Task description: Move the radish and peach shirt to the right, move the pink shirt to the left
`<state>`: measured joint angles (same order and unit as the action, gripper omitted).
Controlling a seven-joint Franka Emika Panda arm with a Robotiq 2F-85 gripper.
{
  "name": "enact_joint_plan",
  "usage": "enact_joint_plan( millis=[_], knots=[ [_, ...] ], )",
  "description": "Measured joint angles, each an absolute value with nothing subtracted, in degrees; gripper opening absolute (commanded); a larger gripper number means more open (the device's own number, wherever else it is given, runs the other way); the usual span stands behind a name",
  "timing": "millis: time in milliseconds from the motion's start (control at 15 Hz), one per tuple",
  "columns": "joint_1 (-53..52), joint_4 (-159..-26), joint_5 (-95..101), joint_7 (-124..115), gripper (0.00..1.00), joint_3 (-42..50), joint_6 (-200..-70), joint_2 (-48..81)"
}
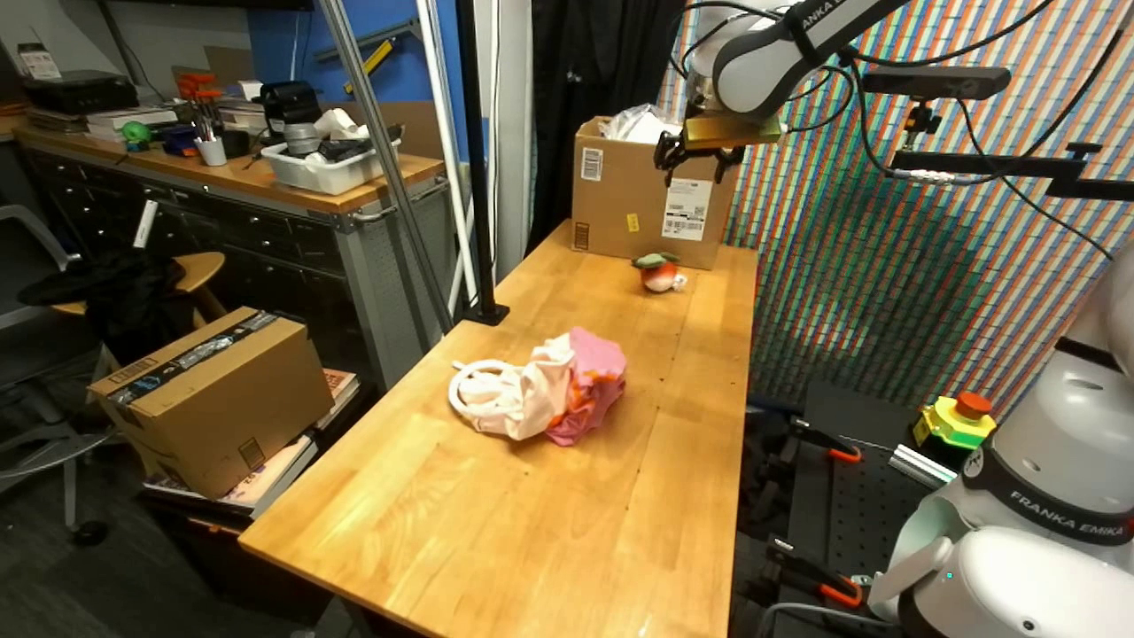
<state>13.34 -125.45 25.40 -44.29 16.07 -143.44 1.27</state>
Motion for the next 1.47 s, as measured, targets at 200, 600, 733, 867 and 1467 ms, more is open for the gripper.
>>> enact_joint_plan(
  millis=[200,600,733,867,1467],
  knots=[
    [9.54,-126.91,20.82,-40.19,1.0,11.05,-139.35,-0.55],
    [1.8,-129.44,8.28,-30.88,1.0,2.11,-135.07,-1.19],
    [-0.1,-129.37,4.73,-26.6,1.0,0.13,-134.5,-0.06],
    [-1.51,-128.96,1.85,-21.52,1.0,-1.27,-134.3,1.77],
    [-3.11,-118.65,-1.03,2.37,1.0,-4.5,-127.34,14.24]
  ],
)
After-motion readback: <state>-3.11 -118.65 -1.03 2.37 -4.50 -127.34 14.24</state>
